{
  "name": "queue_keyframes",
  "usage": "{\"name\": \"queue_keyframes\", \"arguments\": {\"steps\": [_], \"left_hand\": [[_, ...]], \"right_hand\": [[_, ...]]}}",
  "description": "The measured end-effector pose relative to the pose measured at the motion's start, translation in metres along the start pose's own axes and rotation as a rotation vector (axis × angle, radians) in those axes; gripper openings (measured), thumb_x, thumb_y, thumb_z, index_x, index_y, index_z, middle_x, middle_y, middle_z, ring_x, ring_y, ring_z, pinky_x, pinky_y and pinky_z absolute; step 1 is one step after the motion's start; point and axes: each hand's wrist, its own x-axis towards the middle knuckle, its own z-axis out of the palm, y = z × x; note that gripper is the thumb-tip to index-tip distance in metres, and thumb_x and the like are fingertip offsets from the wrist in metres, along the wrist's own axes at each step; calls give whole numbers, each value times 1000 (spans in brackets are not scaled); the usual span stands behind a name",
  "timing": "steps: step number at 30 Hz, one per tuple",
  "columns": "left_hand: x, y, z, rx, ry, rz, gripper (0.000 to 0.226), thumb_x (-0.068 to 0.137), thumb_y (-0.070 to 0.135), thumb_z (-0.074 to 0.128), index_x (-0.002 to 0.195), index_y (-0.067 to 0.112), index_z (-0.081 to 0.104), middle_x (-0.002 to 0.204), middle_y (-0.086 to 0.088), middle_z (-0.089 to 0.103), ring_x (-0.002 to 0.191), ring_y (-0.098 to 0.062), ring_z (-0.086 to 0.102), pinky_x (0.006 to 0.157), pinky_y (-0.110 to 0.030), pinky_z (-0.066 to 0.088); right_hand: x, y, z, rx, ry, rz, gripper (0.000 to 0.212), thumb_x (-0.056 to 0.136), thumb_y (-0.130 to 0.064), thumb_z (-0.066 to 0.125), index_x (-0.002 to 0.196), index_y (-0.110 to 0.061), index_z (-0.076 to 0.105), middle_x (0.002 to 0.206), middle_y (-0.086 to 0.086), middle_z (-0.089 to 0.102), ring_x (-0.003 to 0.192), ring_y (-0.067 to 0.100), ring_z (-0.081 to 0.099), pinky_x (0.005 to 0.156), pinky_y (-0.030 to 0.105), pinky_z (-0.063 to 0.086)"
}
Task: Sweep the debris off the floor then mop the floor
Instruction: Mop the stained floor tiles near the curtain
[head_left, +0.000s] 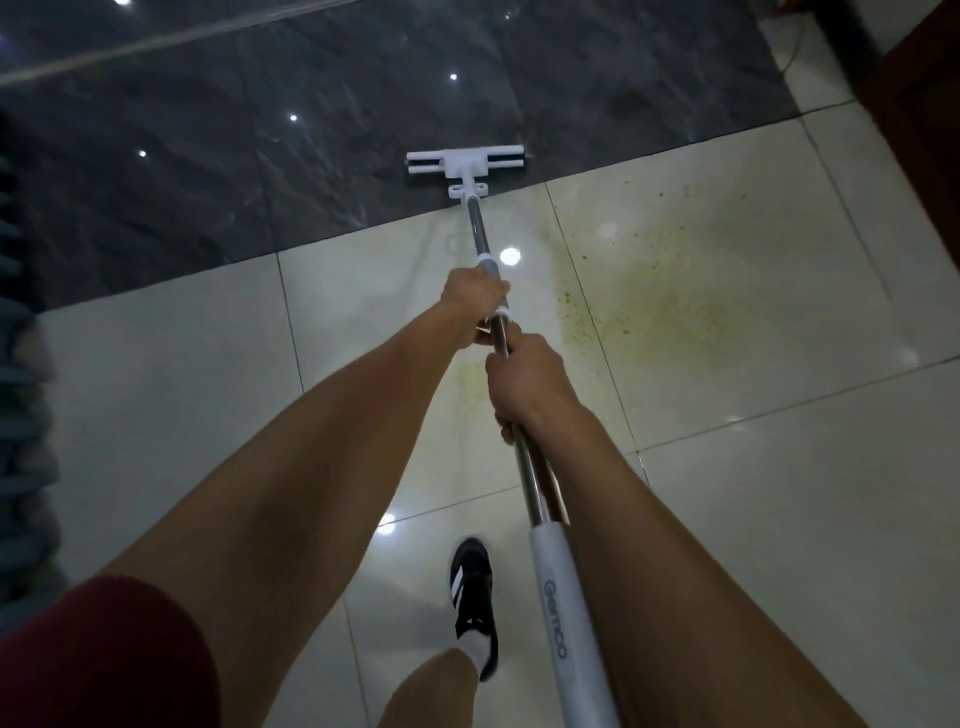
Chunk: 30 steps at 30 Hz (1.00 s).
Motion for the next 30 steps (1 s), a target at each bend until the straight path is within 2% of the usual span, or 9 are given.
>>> {"name": "queue_keyframes", "arguments": {"steps": [4,7,10,12,15,17,20,26,30], "left_hand": [[18,7,-9,39,-25,-19,21,100,25,56,90,9,65,87,-14,68,71,-28,67,57,-37,57],[3,-17,-11,41,-39,-59,20,98,23,60,93,5,66,88,-17,69,70,-31,67,67,-44,61],[-21,-42,-12,23,-59,-90,16,95,20,64,95,4,66,89,-19,69,72,-34,68,73,-51,62],[-39,-60,-13,8,-65,-107,14,92,16,68,96,3,67,89,-20,69,72,-35,68,71,-52,61],[-70,-94,-14,-8,-67,-139,11,90,11,70,93,2,66,89,-20,68,70,-35,67,71,-52,61],[-92,-120,-13,-10,-62,-162,12,90,10,71,97,1,66,88,-20,68,69,-35,68,71,-55,61],[-129,-164,-8,-21,-66,-181,15,90,8,72,102,-1,67,88,-21,69,68,-35,68,74,-60,60],[-204,-255,14,8,-43,-171,24,88,9,76,105,-5,67,99,-26,70,79,-42,72,73,-64,60],[-259,-314,38,-6,-71,-159,26,88,6,75,107,-8,65,92,-23,66,71,-38,68,71,-64,59]], "right_hand": [[12,-10,3,-37,-68,14,43,98,-3,41,139,-17,42,106,17,62,80,34,68,55,39,60],[-10,10,12,-63,-84,36,53,99,-6,42,148,-23,33,108,15,61,82,32,68,60,43,62],[-36,33,18,-93,-114,39,65,98,-4,43,153,-31,22,106,14,60,78,31,68,53,41,61],[-55,49,19,-125,-122,29,68,98,-3,42,155,-32,18,103,13,59,78,31,68,56,44,62],[-92,80,22,-205,-125,-39,71,99,-5,40,157,-32,11,104,11,59,79,24,65,58,35,58],[-119,102,29,-247,-120,-66,71,100,-7,40,158,-31,7,111,12,60,86,22,62,70,33,54],[-162,141,37,-267,-104,-68,70,101,-10,43,158,-29,9,114,12,62,94,22,64,81,34,54],[-244,229,48,-199,-88,-39,51,104,-25,44,152,-26,27,114,10,65,94,22,66,85,34,57],[-309,286,43,-151,-104,-16,56,102,-20,42,154,-27,23,113,11,64,93,24,65,83,36,57]]}}
